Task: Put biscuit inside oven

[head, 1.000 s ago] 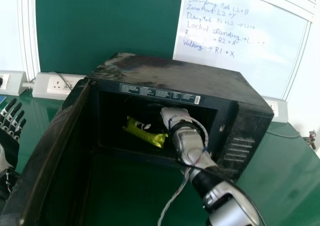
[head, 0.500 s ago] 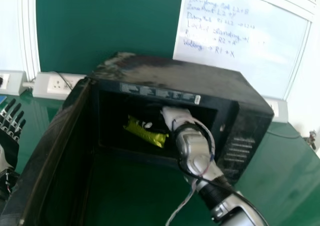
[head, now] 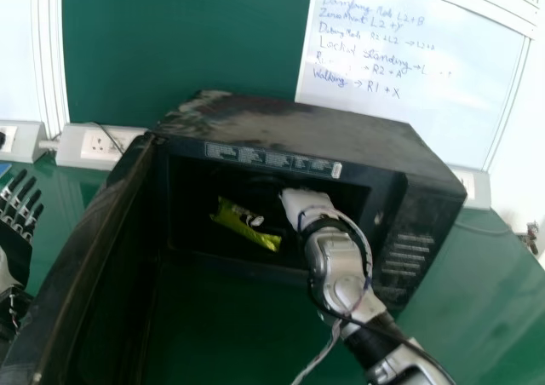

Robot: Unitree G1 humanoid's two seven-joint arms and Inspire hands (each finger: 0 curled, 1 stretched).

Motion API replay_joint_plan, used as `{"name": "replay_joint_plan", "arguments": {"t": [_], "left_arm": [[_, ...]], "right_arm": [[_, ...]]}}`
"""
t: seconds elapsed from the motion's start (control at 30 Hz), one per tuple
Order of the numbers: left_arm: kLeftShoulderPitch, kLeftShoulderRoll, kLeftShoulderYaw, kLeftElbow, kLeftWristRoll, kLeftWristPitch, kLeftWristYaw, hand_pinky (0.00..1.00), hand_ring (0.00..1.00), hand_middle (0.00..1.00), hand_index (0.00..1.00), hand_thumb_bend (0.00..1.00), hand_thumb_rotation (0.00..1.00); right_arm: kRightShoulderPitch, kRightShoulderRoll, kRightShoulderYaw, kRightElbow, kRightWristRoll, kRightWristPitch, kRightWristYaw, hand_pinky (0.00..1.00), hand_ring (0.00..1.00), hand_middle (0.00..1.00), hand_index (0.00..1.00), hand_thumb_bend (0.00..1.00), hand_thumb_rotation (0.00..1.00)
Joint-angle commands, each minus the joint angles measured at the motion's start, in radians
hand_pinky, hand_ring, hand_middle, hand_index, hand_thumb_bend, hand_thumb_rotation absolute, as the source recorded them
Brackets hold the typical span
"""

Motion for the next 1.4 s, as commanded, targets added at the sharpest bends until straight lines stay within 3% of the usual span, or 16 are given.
{"name": "replay_joint_plan", "arguments": {"t": [0.0,0.17,0.33,0.67,1.37], "left_arm": [[-0.002,0.005,0.002,0.001,0.005,-0.011,-0.003,1.0,0.93,0.88,0.85,0.3,0.62],[0.001,0.003,0.001,-0.004,0.001,-0.011,-0.004,1.0,0.94,0.89,0.86,0.3,0.6],[-0.004,0.001,0.003,-0.002,-0.01,-0.01,-0.002,1.0,0.92,0.88,0.86,0.31,0.59],[-0.013,0.001,0.0,0.007,-0.007,-0.01,0.002,0.96,0.88,0.84,0.82,0.32,0.57],[-0.023,-0.005,-0.011,-0.001,-0.015,-0.005,0.02,0.92,0.85,0.8,0.8,0.31,0.56]], "right_arm": [[0.019,-0.016,-0.015,-0.04,-0.012,0.011,0.015,0.56,0.69,0.74,0.77,0.94,0.61],[0.052,-0.021,-0.028,-0.1,-0.017,0.023,0.023,0.59,0.7,0.74,0.74,0.94,0.58],[0.085,-0.04,-0.03,-0.176,-0.034,0.03,0.057,0.65,0.75,0.8,0.8,0.9,0.57],[0.169,-0.066,-0.056,-0.337,-0.081,0.039,0.093,0.62,0.72,0.76,0.75,0.83,0.46],[0.339,-0.106,-0.154,-0.597,-0.144,-0.008,0.153,0.65,0.75,0.78,0.76,0.82,0.45]]}}
